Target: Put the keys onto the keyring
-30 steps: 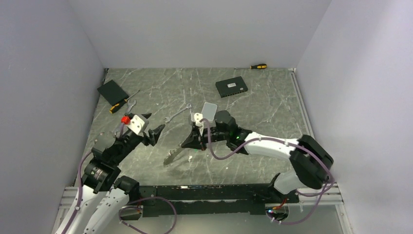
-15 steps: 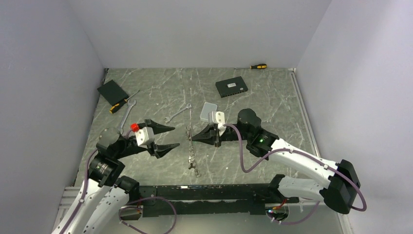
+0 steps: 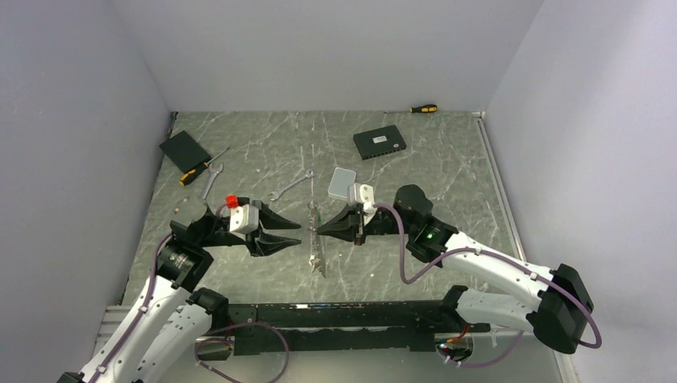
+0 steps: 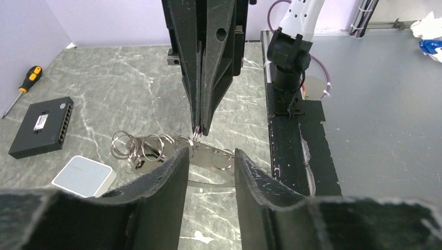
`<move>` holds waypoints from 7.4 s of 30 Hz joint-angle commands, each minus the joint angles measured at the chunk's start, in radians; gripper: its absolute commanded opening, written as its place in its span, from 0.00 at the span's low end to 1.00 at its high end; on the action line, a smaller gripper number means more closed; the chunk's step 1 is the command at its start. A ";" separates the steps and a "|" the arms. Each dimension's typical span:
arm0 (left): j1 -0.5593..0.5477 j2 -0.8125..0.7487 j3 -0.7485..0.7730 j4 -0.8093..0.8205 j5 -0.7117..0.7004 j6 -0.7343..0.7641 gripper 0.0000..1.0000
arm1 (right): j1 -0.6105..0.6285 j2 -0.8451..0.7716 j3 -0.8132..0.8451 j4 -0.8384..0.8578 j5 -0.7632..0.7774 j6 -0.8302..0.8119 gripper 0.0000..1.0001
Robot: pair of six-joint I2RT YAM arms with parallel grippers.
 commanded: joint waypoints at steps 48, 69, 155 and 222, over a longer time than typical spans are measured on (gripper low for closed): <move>0.004 -0.029 0.018 0.001 -0.120 -0.026 0.27 | 0.052 0.178 -0.051 0.760 -0.047 0.428 0.00; 0.004 -0.045 0.025 -0.017 -0.135 -0.024 0.29 | 0.062 0.157 -0.072 0.757 0.063 0.395 0.00; 0.009 0.016 0.024 0.103 -0.124 -0.170 0.23 | 0.093 0.135 -0.086 0.636 0.121 0.288 0.00; -0.080 0.124 0.263 -0.526 -0.039 0.704 0.00 | 0.084 0.154 0.113 0.115 -0.046 0.263 0.16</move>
